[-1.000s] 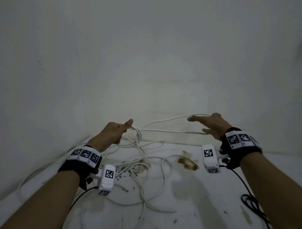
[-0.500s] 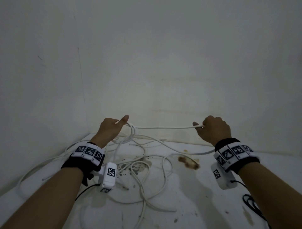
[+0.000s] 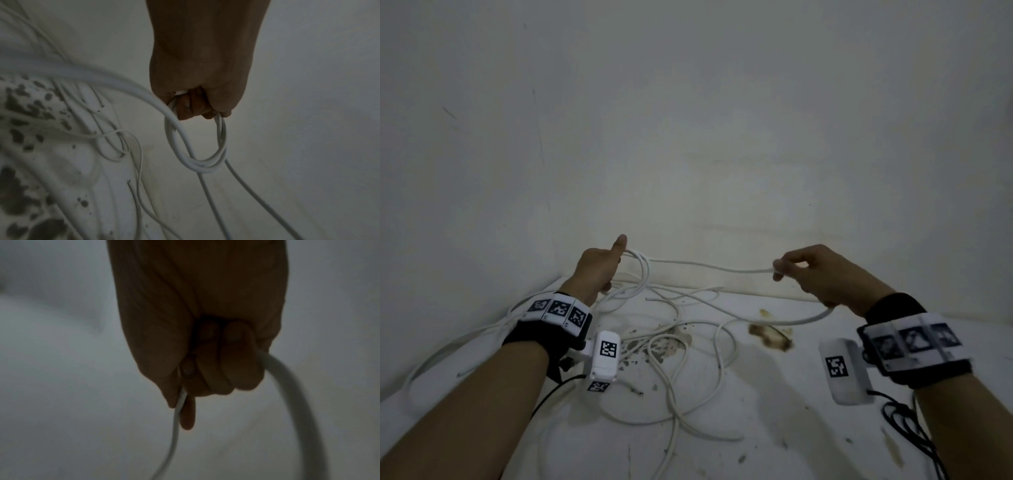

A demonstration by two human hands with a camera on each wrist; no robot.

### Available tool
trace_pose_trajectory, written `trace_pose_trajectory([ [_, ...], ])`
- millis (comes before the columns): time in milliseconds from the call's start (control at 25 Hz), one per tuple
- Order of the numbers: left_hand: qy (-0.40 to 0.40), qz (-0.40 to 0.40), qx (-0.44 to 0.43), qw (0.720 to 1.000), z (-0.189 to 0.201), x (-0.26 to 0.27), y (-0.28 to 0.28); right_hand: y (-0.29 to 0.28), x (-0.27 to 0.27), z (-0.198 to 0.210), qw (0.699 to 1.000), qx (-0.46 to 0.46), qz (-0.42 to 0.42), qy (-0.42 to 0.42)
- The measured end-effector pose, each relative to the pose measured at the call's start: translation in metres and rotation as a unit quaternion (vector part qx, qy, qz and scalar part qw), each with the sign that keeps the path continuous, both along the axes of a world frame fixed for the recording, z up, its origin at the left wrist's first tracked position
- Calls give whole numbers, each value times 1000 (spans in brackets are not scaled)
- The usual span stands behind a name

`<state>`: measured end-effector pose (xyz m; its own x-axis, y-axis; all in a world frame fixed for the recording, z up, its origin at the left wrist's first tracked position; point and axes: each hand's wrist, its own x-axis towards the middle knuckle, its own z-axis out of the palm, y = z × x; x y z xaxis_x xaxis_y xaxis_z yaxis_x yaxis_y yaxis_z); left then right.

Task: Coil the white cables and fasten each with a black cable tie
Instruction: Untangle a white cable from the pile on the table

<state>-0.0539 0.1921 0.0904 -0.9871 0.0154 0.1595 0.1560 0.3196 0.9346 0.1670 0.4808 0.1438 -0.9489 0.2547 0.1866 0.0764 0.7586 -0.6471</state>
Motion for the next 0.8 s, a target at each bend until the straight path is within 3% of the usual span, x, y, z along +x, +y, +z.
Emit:
trace_pose_trajectory([
  [80, 103, -26, -132, 985, 0, 0, 5, -8, -6, -8, 968, 242, -42, -54],
  [160, 199, -55, -259, 943, 1, 2, 11, -24, -11, -18, 919, 380, -61, -86],
  [280, 261, -50, -343, 901, 1, 2, 9, -34, -9, -28, 873, 479, -67, -70],
  [400, 357, -47, -409, 838, -2, 8, 9, -39, -7, -33, 833, 543, -62, -85],
  [480, 376, -69, -441, 812, -2, 8, 12, -43, -10, -36, 810, 575, -53, -102],
  [520, 350, -74, -441, 823, 0, 6, 12, -44, -11, -36, 807, 580, -51, -105],
  [680, 200, -51, -345, 916, 8, 3, 14, -37, -11, -34, 819, 560, -48, -116],
  [760, 130, -53, -234, 962, 12, 8, 17, -34, -12, -40, 875, 466, -31, -123],
  [800, 63, -66, -118, 989, 14, 10, 19, -34, -13, -43, 917, 382, -25, -111],
])
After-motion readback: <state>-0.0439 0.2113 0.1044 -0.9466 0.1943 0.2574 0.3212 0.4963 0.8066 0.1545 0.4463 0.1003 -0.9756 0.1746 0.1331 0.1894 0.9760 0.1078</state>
